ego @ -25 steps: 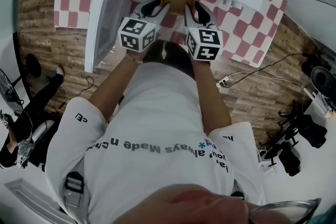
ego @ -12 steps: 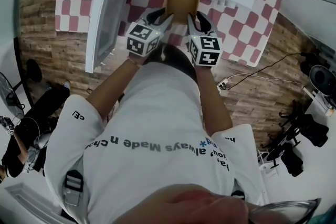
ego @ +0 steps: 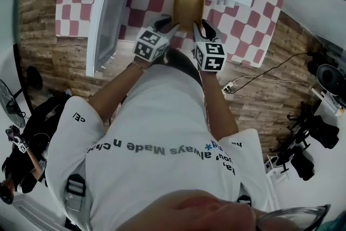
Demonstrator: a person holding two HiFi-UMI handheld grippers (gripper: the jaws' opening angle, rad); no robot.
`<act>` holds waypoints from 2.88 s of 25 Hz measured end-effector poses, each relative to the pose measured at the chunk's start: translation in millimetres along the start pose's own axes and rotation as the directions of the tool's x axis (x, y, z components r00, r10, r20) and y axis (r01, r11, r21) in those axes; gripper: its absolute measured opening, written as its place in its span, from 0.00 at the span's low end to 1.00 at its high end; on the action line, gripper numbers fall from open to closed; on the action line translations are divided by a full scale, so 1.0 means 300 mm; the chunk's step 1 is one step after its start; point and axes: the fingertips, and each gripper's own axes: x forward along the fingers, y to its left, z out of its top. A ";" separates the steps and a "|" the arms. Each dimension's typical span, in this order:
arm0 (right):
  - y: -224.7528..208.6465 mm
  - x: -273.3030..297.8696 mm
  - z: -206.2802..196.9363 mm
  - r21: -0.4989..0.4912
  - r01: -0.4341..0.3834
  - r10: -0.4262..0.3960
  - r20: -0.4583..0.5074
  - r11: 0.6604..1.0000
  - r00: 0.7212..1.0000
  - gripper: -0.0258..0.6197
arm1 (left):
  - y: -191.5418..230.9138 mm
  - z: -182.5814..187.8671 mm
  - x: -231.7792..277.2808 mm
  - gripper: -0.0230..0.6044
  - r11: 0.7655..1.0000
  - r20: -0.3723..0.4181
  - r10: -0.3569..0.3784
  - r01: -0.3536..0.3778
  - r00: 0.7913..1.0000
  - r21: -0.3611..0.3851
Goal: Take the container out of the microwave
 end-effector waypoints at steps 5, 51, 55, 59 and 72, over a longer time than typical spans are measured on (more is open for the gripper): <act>-0.023 -0.020 -0.059 0.015 0.004 -0.004 -0.029 1.000 1.000 0.21 | -0.035 -0.029 0.021 0.24 0.999 -0.033 -0.026 0.027 0.999 0.021; -0.216 0.007 -0.345 0.120 0.064 -0.043 -0.176 0.991 0.984 0.21 | -0.139 -0.258 0.263 0.24 0.986 -0.243 -0.107 0.134 0.964 0.098; -0.229 0.012 -0.359 0.129 0.069 -0.044 -0.182 0.989 0.982 0.21 | -0.146 -0.251 0.268 0.25 0.985 -0.233 -0.119 0.145 0.965 0.095; -0.237 0.015 -0.371 0.143 0.072 -0.044 -0.190 0.987 0.981 0.21 | -0.142 -0.255 0.273 0.25 0.986 -0.233 -0.114 0.140 0.966 0.095; -0.247 -0.006 -0.345 0.108 0.098 -0.080 -0.157 0.989 0.984 0.25 | -0.130 -0.209 0.240 0.30 0.989 -0.165 -0.076 0.096 0.983 0.117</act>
